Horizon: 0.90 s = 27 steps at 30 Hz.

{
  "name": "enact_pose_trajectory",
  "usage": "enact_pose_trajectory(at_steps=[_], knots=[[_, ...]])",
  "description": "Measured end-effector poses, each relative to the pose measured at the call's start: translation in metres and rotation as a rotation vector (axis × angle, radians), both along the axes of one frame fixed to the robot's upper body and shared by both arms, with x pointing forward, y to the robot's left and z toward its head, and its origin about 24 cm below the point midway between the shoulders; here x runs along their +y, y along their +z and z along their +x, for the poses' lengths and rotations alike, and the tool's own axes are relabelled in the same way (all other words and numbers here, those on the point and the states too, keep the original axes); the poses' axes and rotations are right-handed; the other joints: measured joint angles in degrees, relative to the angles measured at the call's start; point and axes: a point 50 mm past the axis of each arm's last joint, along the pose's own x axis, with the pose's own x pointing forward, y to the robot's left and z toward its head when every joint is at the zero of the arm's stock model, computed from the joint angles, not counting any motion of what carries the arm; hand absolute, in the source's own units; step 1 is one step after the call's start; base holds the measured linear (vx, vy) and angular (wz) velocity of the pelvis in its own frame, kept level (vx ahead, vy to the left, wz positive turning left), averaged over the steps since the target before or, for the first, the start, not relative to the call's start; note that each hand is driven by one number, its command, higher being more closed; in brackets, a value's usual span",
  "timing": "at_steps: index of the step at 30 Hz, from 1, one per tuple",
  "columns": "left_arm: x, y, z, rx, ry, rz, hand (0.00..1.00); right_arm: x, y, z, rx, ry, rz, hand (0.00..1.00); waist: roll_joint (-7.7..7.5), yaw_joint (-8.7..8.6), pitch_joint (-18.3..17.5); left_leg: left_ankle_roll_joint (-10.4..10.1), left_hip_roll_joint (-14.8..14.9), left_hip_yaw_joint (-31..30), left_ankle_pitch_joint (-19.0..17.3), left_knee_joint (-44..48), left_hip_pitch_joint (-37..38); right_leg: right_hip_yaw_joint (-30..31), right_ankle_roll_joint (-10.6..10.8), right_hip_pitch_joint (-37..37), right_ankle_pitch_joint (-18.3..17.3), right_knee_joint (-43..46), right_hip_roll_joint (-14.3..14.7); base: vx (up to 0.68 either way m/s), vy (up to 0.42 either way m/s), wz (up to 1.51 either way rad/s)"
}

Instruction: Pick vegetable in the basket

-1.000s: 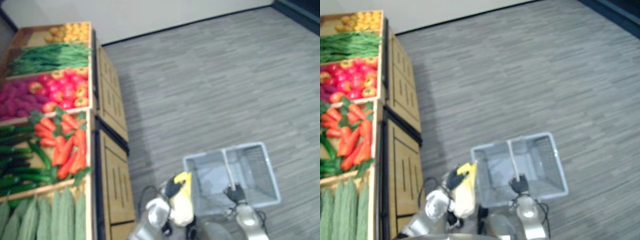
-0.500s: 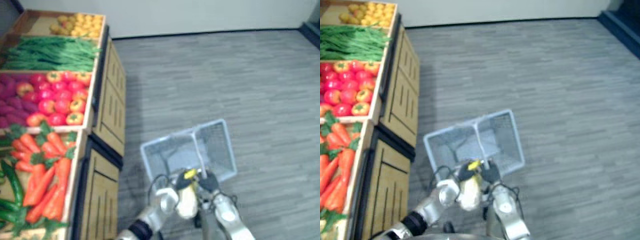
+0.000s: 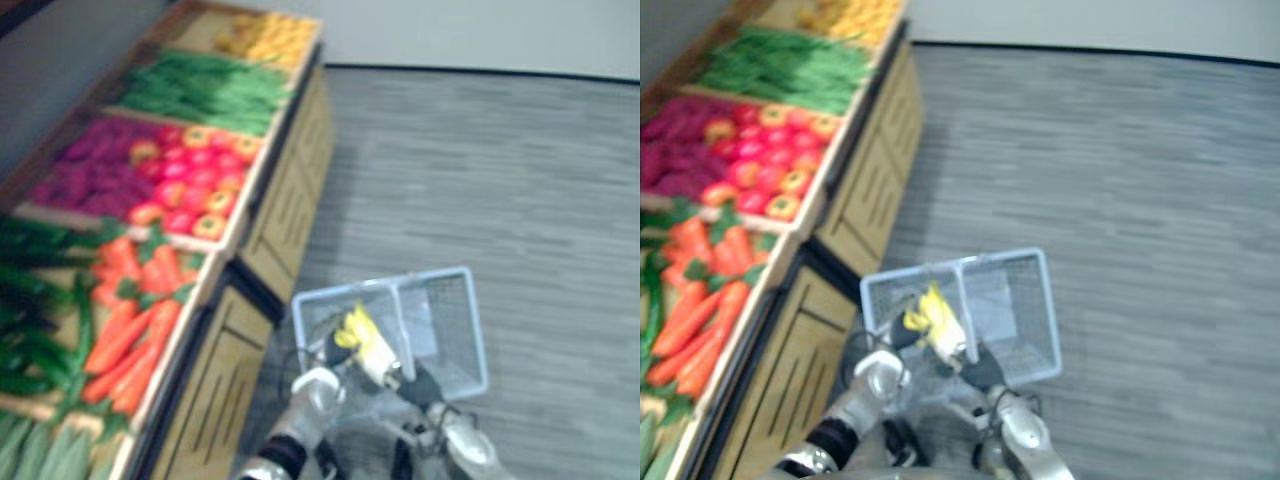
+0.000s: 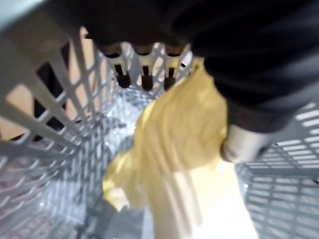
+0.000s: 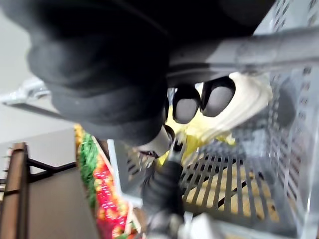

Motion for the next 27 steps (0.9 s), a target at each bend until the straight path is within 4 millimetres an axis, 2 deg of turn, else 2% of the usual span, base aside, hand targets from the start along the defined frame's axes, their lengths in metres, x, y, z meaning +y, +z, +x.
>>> enact_pose_trajectory(at_steps=[1, 2, 3, 4, 5, 6, 7, 8, 9, 10, 11, 12, 13, 15, 17, 18, 19, 20, 21, 23, 24, 25, 27], knots=[[-0.002, 0.004, -0.001, -0.026, -0.009, -0.016, 0.00, -0.010, -0.007, 0.003, 0.024, -0.028, -0.038, 1.00, 0.03, 0.04, 0.0, 1.5, 0.4, 5.5, 1.0, -1.5, -0.1, -3.9, 0.5, 2.0, -0.3, 0.0, -0.8, 0.25, 0.120, 1.77], [-0.002, 0.005, -0.004, -0.033, -0.009, -0.036, 0.00, -0.021, -0.015, 0.005, 0.050, -0.056, -0.096, 1.00, 0.86, 0.21, -0.2, 3.6, 0.0, 8.0, 3.3, -4.5, 0.3, -7.1, 0.8, 4.3, -0.5, 0.2, -0.8, 0.32, 0.184, 1.70], [-0.001, 0.005, -0.005, -0.033, -0.010, -0.042, 0.00, -0.026, -0.018, 0.004, 0.062, -0.069, -0.125, 1.00, 1.46, 0.75, -0.6, 4.5, -0.5, 8.4, 5.0, -6.5, 0.9, -8.5, 1.8, 5.1, -1.1, 0.9, -1.1, 0.36, 0.252, 1.49], [0.004, 0.003, -0.006, -0.022, -0.012, -0.049, 0.00, -0.034, -0.027, 0.002, 0.096, -0.086, -0.174, 1.00, 0.45, 1.69, -0.7, 6.4, -3.6, 7.4, 3.7, -9.2, 3.0, -9.6, 4.7, 6.7, -3.9, 4.9, -4.1, 0.40, 0.290, 1.45], [0.009, -0.003, -0.013, 0.013, 0.014, -0.098, 0.00, -0.034, -0.035, 0.002, 0.128, -0.080, -0.211, 1.00, -0.30, 2.27, -1.2, 7.2, -7.7, 4.6, 3.2, -11.5, 4.2, -10.8, 5.8, 7.1, -4.8, 11.2, -8.0, 0.36, 0.253, 1.46], [0.014, -0.007, -0.017, 0.033, 0.039, -0.116, 0.00, -0.034, -0.040, 0.001, 0.148, -0.085, -0.228, 1.00, -0.29, 2.29, -1.3, 7.4, -9.2, 3.1, 3.1, -12.2, 4.7, -11.1, 5.4, 6.9, -4.5, 15.8, -10.1, 0.38, 0.222, 1.69], [0.031, -0.011, -0.024, 0.051, 0.118, -0.144, 0.00, -0.038, -0.050, -0.003, 0.203, -0.121, -0.256, 1.00, -0.41, 2.36, -1.2, 7.8, -11.9, -1.1, 2.8, -13.4, 6.6, -10.8, 2.2, 6.2, -1.8, 26.6, -14.5, 0.33, 0.156, 1.51], [0.042, -0.012, -0.026, 0.055, 0.163, -0.152, 0.00, -0.042, -0.056, -0.006, 0.236, -0.154, -0.266, 1.00, -0.42, 2.31, -1.2, 7.8, -12.7, -3.4, 2.8, -14.1, 7.5, -9.6, 1.1, 5.1, -1.6, 32.0, -16.1, 0.43, 0.120, 1.83], [0.061, -0.017, -0.036, 0.086, 0.207, -0.162, 0.00, -0.052, -0.059, 0.000, 0.251, -0.226, -0.273, 1.00, -0.29, 2.63, -1.1, 7.8, -13.4, -7.2, 2.8, -15.2, 9.0, -5.3, -0.8, 2.0, -3.2, 40.3, -16.4, 0.42, 0.021, 1.65], [0.066, -0.024, -0.054, 0.118, 0.202, -0.164, 0.00, -0.064, -0.061, 0.008, 0.268, -0.320, -0.283, 1.00, 0.06, 2.44, -1.1, 7.5, -13.0, -10.5, 3.0, -15.4, 10.1, -0.1, -0.4, -1.3, -4.1, 44.2, -14.3, 0.39, -0.026, 1.54], [0.072, -0.028, -0.063, 0.145, 0.228, -0.160, 0.00, -0.073, -0.062, 0.007, 0.279, -0.371, -0.290, 1.00, 0.12, 2.58, -1.1, 7.5, -12.7, -12.1, 3.0, -15.3, 10.6, 1.9, 0.3, -2.5, -4.5, 44.3, -12.9, 0.32, -0.090, 1.50], [0.084, -0.034, -0.075, 0.181, 0.282, -0.142, 0.00, -0.086, -0.064, 0.007, 0.285, -0.454, -0.295, 1.00, -0.04, 2.87, -1.2, 7.1, -12.3, -15.1, 3.2, -15.4, 11.0, 4.9, 1.2, -4.6, -5.1, 42.5, -11.1, 0.25, -0.142, 1.44], [0.097, -0.035, -0.079, 0.188, 0.316, -0.116, 0.00, -0.093, -0.061, 0.012, 0.273, -0.476, -0.311, 1.00, -0.23, 3.16, -1.2, 6.4, -12.2, -18.1, 3.7, -15.4, 10.5, 6.1, 1.2, -6.8, -5.1, 38.7, -10.9, 0.22, -0.169, 1.40], [0.109, -0.029, -0.076, 0.160, 0.333, -0.109, 0.00, -0.091, -0.064, 0.012, 0.275, -0.482, -0.300, 1.00, -0.69, 3.29, -1.2, 4.9, -12.0, -22.6, 4.6, -15.4, 9.5, 7.8, 1.4, -7.6, -5.0, 31.6, -10.9, 0.13, -0.286, 1.24], [0.122, -0.010, -0.058, 0.065, 0.305, -0.075, 0.00, -0.095, -0.073, 0.006, 0.331, -0.517, -0.287, 1.00, -1.16, 4.25, -1.4, 1.5, -12.1, -29.6, 6.4, -15.5, 6.5, 16.7, 2.6, -6.9, -4.2, 19.6, -8.9, 0.00, -0.453, 1.48], [0.123, -0.003, -0.052, 0.031, 0.295, -0.074, 0.00, -0.097, -0.075, 0.004, 0.349, -0.528, -0.283, 1.00, -1.30, 4.28, -1.3, 0.6, -12.3, -31.4, 6.7, -15.6, 5.7, 20.1, 3.3, -6.0, -3.4, 17.0, -8.4, -0.11, -0.498, 1.54], [0.128, 0.009, -0.041, -0.029, 0.289, -0.073, 0.00, -0.099, -0.082, 0.001, 0.396, -0.561, -0.264, 1.00, -1.88, 4.29, -1.2, -1.6, -13.3, -34.3, 7.6, -16.9, 5.1, 26.4, 7.3, -3.2, -4.4, 13.4, -7.1, -0.15, -0.525, 1.42], [0.125, 0.013, -0.038, -0.057, 0.298, -0.109, 0.00, -0.107, -0.088, -0.005, 0.458, -0.611, -0.248, 1.00, -1.67, 4.32, -1.1, -3.6, -13.0, -35.2, 9.4, -19.7, 6.4, 27.1, 7.9, -0.8, -6.4, 10.2, -6.1, -0.12, -0.478, 1.17], [0.123, 0.015, -0.038, -0.065, 0.303, -0.132, 0.00, -0.111, -0.089, -0.007, 0.481, -0.639, -0.240, 1.00, -0.82, 4.32, -1.0, -4.1, -12.2, -35.0, 10.0, -19.8, 7.2, 26.4, 7.8, -0.2, -6.4, 9.9, -5.4, -0.08, -0.395, 0.58], [0.121, 0.028, -0.039, -0.124, 0.296, -0.171, 0.00, -0.131, -0.093, -0.019, 0.539, -0.718, -0.252, 1.00, 2.25, 3.96, -2.7, -5.1, -9.0, -32.9, 12.0, -24.0, 12.3, 24.4, 6.8, 1.1, -6.1, 8.6, -1.7, -0.01, -0.282, 0.22], [0.123, 0.036, -0.036, -0.165, 0.299, -0.193, 0.00, -0.135, -0.093, -0.021, 0.549, -0.731, -0.259, 1.00, 2.44, 3.96, -2.8, -5.6, -8.1, -32.3, 13.0, -25.9, 12.8, 24.2, 6.3, 0.8, -5.9, 8.6, -0.9, -0.04, -0.183, 0.11], [0.127, 0.053, -0.031, -0.249, 0.306, -0.221, 0.00, -0.140, -0.093, -0.025, 0.565, -0.758, -0.269, 1.00, 2.57, 4.24, -3.0, -6.6, -7.0, -32.1, 14.9, -27.4, 12.2, 24.2, 5.2, -0.5, -5.9, 8.6, 0.8, -0.14, -0.129, 0.00], [0.133, 0.069, -0.026, -0.326, 0.326, -0.253, 0.00, -0.148, -0.095, -0.034, 0.589, -0.790, -0.285, 1.00, 3.17, 4.17, -3.6, -6.6, -5.8, -32.1, 16.2, -27.3, 10.3, 23.9, 4.5, -2.4, -5.6, 9.1, 1.9, -0.14, -0.122, 0.01]])
